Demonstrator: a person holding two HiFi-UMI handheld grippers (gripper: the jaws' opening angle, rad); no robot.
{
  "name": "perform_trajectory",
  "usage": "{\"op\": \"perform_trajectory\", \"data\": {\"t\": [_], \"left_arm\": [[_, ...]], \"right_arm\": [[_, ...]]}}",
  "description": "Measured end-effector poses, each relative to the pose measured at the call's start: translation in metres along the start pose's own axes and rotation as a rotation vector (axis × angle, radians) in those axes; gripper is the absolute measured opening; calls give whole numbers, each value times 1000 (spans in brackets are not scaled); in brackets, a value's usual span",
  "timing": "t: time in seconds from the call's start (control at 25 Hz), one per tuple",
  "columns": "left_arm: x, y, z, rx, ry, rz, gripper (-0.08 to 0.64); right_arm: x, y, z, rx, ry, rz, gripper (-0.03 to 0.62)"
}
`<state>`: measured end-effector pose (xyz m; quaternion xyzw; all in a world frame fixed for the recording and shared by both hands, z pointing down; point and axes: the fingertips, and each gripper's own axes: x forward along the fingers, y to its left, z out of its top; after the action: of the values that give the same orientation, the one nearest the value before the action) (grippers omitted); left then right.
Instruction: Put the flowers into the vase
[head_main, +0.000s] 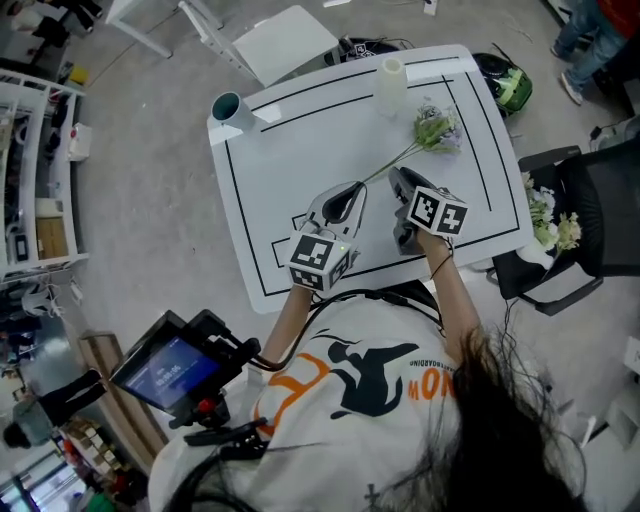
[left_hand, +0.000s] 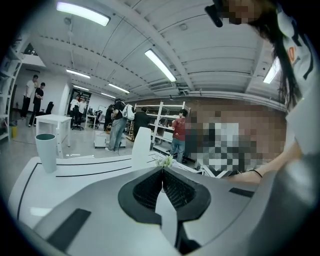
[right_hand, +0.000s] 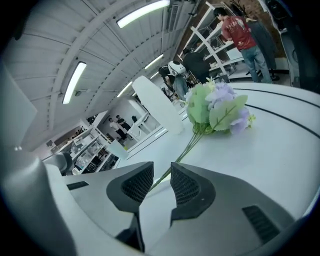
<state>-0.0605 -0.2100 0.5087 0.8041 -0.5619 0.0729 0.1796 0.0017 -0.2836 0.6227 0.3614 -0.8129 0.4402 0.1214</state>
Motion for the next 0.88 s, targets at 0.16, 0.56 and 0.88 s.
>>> {"op": "perform_trajectory", "data": {"t": [0.16,0.56,0.88], "left_arm": [[3,5,-2,2,8,25,11],[0,17,0,6,19,55,11],[1,26,4,8,23,60,11]], "right_arm": [[17,-15,-3,65,26,-21,110],[38,-24,7,148,35,-79,124],[52,-36,6,171,100,-222,112]]}}
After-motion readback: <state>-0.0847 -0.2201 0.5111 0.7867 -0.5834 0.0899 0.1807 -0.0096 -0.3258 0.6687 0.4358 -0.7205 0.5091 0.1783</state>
